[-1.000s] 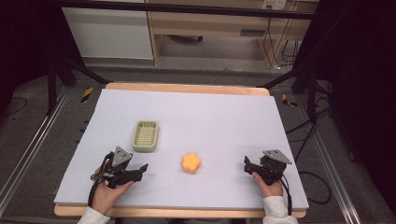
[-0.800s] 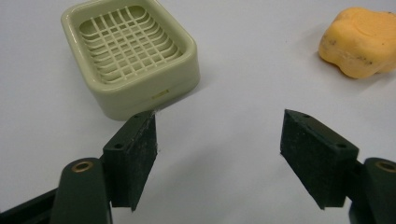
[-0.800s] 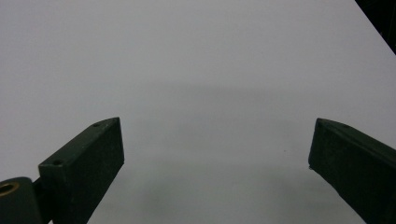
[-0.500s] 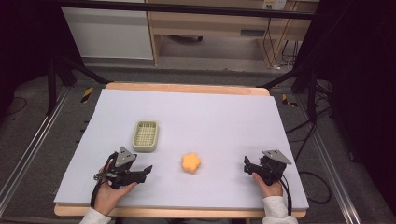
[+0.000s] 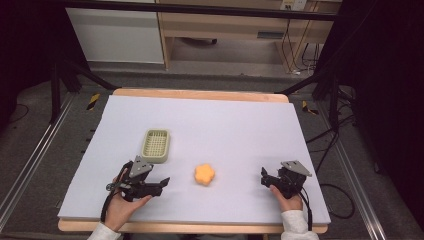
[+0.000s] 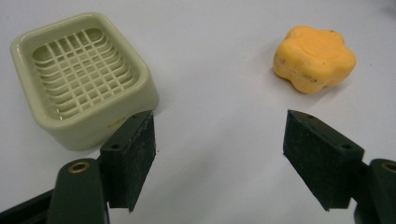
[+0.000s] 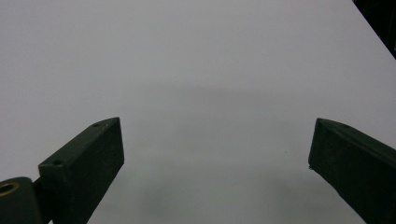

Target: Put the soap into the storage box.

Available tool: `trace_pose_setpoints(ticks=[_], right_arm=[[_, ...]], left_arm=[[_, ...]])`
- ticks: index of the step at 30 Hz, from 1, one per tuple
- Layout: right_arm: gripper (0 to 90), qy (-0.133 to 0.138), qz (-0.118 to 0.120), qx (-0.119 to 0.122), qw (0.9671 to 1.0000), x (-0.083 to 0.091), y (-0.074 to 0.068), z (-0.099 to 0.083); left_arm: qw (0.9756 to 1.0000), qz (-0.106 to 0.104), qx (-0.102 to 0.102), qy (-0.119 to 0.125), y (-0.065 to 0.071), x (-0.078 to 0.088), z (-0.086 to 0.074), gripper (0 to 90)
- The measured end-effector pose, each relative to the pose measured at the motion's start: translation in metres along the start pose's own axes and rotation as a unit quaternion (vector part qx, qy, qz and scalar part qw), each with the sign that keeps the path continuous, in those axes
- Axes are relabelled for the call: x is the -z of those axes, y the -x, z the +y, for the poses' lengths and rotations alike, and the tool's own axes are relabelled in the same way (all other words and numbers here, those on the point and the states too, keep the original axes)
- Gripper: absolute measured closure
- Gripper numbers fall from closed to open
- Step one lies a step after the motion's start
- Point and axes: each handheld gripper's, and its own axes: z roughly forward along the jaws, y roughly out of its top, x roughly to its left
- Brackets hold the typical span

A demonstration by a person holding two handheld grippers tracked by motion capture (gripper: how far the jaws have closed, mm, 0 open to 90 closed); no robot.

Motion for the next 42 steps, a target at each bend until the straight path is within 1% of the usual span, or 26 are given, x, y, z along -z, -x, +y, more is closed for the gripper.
trace_pose_setpoints(ticks=[4, 5, 8, 10, 15, 19, 22, 24, 27, 32, 35, 40, 42], right_arm=[[3.9, -0.001, 0.002, 0.0, 1.0, 0.0, 0.0, 0.0], [3.9, -0.002, 0.002, -0.001, 1.0, 0.0, 0.0, 0.0], [3.9, -0.003, 0.002, 0.0, 1.0, 0.0, 0.0, 0.0], [3.9, -0.002, 0.001, 0.001, 1.0, 0.0, 0.0, 0.0], [3.9, -0.001, 0.001, 0.001, 1.0, 0.0, 0.0, 0.0], [3.9, -0.002, 0.001, 0.002, 1.0, 0.0, 0.0, 0.0], [3.9, -0.002, -0.001, 0.002, 1.0, 0.0, 0.0, 0.0], [3.9, -0.002, 0.0, 0.002, 1.0, 0.0, -0.001, 0.0], [3.9, -0.003, 0.001, 0.002, 1.0, 0.0, 0.0, 0.0], [3.9, -0.002, 0.0, 0.002, 1.0, 0.0, 0.0, 0.0], [3.9, -0.002, 0.0, 0.002, 1.0, 0.0, -0.001, 0.0], [3.9, -0.003, 0.0, 0.004, 1.0, -0.001, 0.0, 0.0], [3.9, -0.003, 0.0, 0.002, 1.0, 0.0, 0.0, 0.0]], left_arm=[[1.0, -0.004, -0.006, -0.001, 0.004, -0.002, 0.004, 25.2], [0.9999, -0.005, -0.01, -0.004, 0.004, -0.002, 0.006, 25.2], [1.0, -0.006, -0.006, -0.004, 0.006, -0.004, 0.007, 24.2], [0.9999, -0.006, -0.009, -0.007, 0.007, -0.005, 0.007, 24.1], [0.9999, -0.007, -0.012, -0.004, 0.008, -0.004, 0.011, 23.9], [0.9999, -0.009, -0.013, 0.002, 0.01, -0.003, 0.017, 23.8], [0.9998, -0.008, -0.02, -0.001, 0.011, -0.004, 0.02, 23.8], [0.9998, -0.008, -0.02, 0.001, 0.012, -0.004, 0.023, 23.7], [0.9996, -0.007, -0.026, 0.0, 0.013, -0.005, 0.028, 23.7], [0.9996, -0.006, -0.027, 0.001, 0.014, -0.006, 0.035, 23.6], [0.9996, -0.01, -0.025, 0.004, 0.014, -0.009, 0.04, 23.6], [0.9996, -0.013, -0.025, 0.001, 0.017, -0.014, 0.043, 23.7], [0.9995, -0.014, -0.027, -0.001, 0.018, -0.016, 0.046, 23.8]])
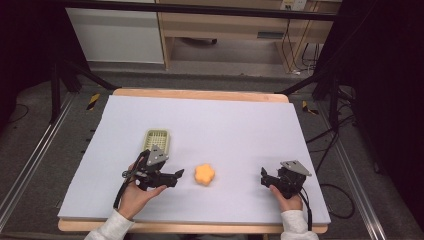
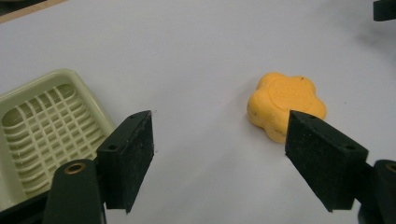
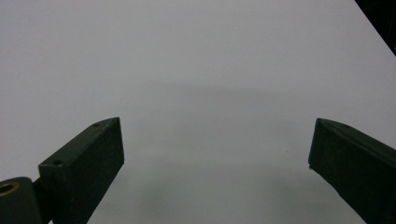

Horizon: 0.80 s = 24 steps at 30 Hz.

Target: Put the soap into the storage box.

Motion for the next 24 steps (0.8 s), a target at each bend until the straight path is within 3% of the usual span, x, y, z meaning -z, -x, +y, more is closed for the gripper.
trace_pose_setpoints(ticks=[24], right_arm=[[3.9, -0.002, 0.003, -0.001, 1.0, 0.0, 0.0, 0.0]], left_arm=[[0.9996, -0.023, -0.013, -0.005, 0.022, -0.031, 0.025, 23.8]])
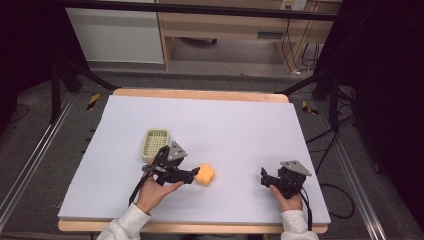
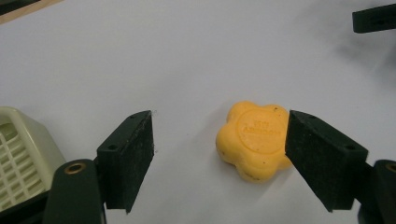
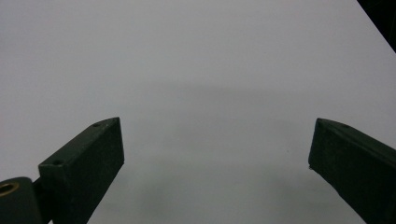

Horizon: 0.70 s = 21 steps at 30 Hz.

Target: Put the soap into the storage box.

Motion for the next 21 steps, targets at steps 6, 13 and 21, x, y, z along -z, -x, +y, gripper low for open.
trace_pose_setpoints(ticks=[6, 13, 21], right_arm=[[3.9, -0.001, 0.001, -0.002, 1.0, 0.0, 0.0, 0.0], [3.9, -0.001, 0.001, -0.001, 1.0, 0.0, 0.0, 0.0], [3.9, -0.001, 0.0, 0.001, 1.0, -0.001, 0.0, 0.0]], left_arm=[[1.0, -0.007, -0.002, -0.005, 0.001, -0.005, 0.002, 24.2], [0.9997, -0.018, -0.007, -0.012, 0.005, -0.012, 0.005, 24.4], [0.9991, -0.031, -0.014, -0.026, 0.011, -0.02, 0.009, 24.6]])
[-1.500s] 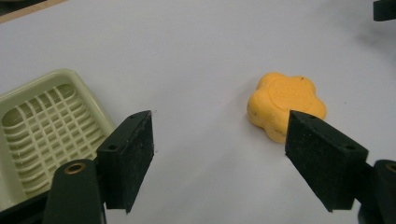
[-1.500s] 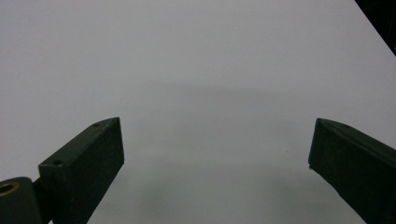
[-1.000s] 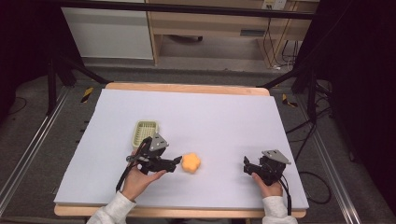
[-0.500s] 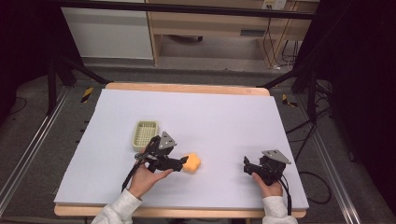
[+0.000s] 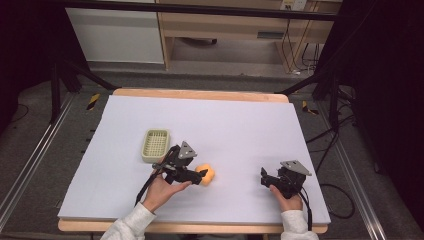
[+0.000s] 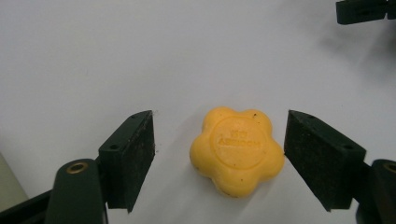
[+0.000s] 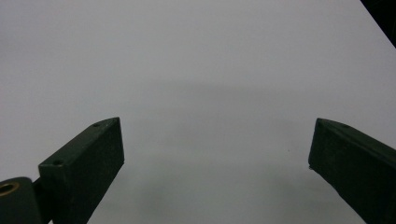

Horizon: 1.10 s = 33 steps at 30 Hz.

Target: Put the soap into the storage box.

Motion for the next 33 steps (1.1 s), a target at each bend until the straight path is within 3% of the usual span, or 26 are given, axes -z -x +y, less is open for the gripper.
trace_pose_setpoints(ticks=[20, 33], right_arm=[[3.9, -0.002, 0.002, 0.001, 1.0, 0.0, 0.0, 0.0], [3.9, -0.004, 0.004, 0.001, 1.0, 0.0, 0.0, 0.0]], left_arm=[[0.999, -0.018, -0.015, -0.04, 0.011, -0.025, 0.006, 21.3], [0.9965, -0.014, -0.03, -0.077, 0.013, -0.039, 0.004, 18.8]])
